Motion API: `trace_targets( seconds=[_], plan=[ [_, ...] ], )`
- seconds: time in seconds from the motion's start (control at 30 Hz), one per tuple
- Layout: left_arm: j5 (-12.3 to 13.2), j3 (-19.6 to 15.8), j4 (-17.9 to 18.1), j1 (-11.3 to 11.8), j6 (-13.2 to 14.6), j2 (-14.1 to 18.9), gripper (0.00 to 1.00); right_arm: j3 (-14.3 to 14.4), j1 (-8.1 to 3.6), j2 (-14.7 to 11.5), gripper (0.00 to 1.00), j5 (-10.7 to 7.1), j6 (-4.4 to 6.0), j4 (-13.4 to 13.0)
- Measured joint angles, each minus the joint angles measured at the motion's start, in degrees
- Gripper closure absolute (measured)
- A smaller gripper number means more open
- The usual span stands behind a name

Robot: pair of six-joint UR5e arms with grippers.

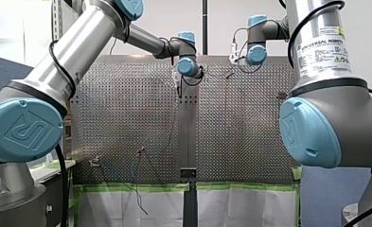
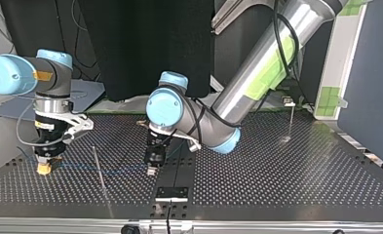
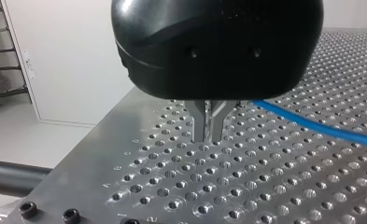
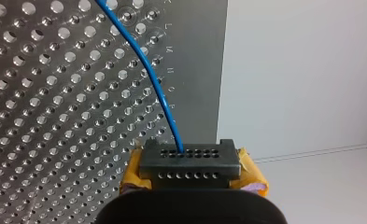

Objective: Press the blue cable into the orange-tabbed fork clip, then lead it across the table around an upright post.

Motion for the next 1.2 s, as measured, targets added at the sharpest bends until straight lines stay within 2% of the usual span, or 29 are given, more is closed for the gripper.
trace_targets(
  seconds=[0.3, 0.37, 0.43, 0.47, 0.83, 0.87, 0.9, 0.93, 0.97, 1.0, 1.03, 1.07, 1.1, 1.13, 1.17, 1.2],
  plan=[
    [0.2, 0.0, 0.0, 0.0, 0.0, 0.0, 1.0, 0.0, 0.0, 0.0, 1.0, 0.0, 0.0, 0.0],
    [0.2, 0.0, 0.0, 0.0, 0.0, 0.0, 0.85, 0.0, 0.0, 0.0, 1.0, 0.0, 0.0, 0.0],
    [0.1, 0.0, 0.0, 0.0, 0.0, 0.0, 0.85, 0.0, 0.0, 0.0, 1.0, -0.01, 0.0, 0.0],
    [0.0, 0.0, -0.1, 0.0, 0.0, 0.0, 0.82, 0.0, 0.0, 0.0, 1.0, 0.0, 0.0, 0.0],
    [-0.1, 0.0, -0.1, -0.1, 0.0, 0.0, 0.82, 0.0, 0.0, 0.0, 1.0, 0.0, 0.0, 0.0],
    [-0.1, 0.0, -0.1, -0.1, 0.0, 0.0, 0.78, 0.0, 0.0, 0.0, 1.0, 0.0, 0.0, 0.0],
    [-0.1, 0.0, -0.1, -0.1, 0.0, 0.0, 0.78, 0.0, 0.0, 0.0, 1.0, 0.0, 0.0, 0.0],
    [-0.1, 0.0, -0.1, -0.1, 0.0, 0.0, 0.73, 0.0, 0.0, 0.0, 1.0, 0.0, 0.0, 0.0],
    [-0.1, 0.0, -0.1, -0.1, 0.0, 0.0, 0.63, 0.0, 0.0, 0.0, 1.0, 0.0, 0.0, 0.0],
    [-0.1, 0.0, -0.1, 0.0, 0.0, 0.0, 0.63, 0.0, 0.0, 0.0, 1.0, 0.0, 0.0, 0.0],
    [-0.1, 0.0, -0.1, 0.0, 0.0, 0.0, 0.46, 0.0, 0.0, 0.0, 1.0, 0.0, 0.0, 0.0],
    [-0.1, 0.0, -0.1, 0.0, 0.0, 0.0, 0.34, 0.0, 0.0, 0.0, 1.0, 0.0, 0.0, 0.0],
    [-0.1, 0.0, -0.1, 0.0, 0.0, 0.0, 0.34, 0.0, 0.0, 0.0, 1.0, 0.0, 0.0, 0.0],
    [-0.2, 0.0, -0.2, -0.1, 0.0, 0.0, 0.17, 0.0, 0.0, 0.0, 1.0, 0.0, 0.0, 0.0],
    [-0.3, 0.0, -0.3, -0.1, 0.0, 0.0, 0.09, 0.0, 0.0, 0.0, 1.0, 0.0, 0.0, 0.0],
    [-0.5, 0.0, -0.4, 0.0, 0.0, 0.0, 0.09, 0.0, 0.0, 0.0, 1.0, 0.0, 0.0, 0.0]
  ],
)
